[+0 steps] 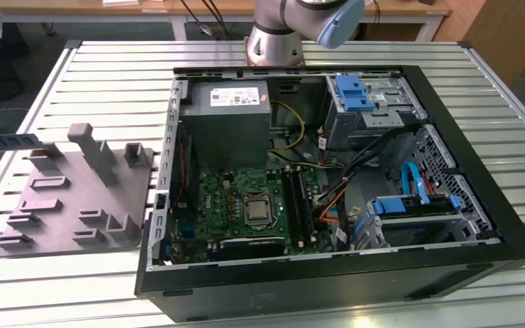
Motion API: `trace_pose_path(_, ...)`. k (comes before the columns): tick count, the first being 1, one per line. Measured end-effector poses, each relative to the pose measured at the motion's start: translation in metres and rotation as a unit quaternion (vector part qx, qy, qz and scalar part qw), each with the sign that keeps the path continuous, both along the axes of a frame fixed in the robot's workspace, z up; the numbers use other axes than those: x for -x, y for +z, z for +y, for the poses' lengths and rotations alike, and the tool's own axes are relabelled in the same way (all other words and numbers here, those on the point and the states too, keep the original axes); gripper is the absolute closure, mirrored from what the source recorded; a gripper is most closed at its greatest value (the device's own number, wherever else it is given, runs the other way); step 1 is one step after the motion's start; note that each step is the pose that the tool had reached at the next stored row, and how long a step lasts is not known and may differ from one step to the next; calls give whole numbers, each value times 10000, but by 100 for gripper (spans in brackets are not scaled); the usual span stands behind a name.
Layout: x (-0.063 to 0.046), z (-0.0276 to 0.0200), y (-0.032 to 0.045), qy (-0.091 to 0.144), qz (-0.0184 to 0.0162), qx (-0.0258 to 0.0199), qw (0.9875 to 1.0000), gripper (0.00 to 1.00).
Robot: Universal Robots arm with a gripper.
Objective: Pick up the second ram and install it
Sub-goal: 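Pick up the second ram and move it above second insertion slot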
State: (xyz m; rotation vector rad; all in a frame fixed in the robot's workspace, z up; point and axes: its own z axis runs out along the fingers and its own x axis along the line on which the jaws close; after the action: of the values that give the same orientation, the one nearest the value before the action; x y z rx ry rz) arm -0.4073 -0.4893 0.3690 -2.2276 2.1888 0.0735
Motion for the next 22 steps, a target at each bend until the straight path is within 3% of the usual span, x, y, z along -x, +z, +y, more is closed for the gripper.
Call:
trace_pose_path(9,-2,0,10,0,0,0,10000,86)
trace_pose_path(13,-52,50,9,0,0,0,10000,86)
trace_pose_path(17,-136,109,9,0,0,-1,10000,86)
trace_pose_path(22,-348,133,4,0,7,-1,10000,86)
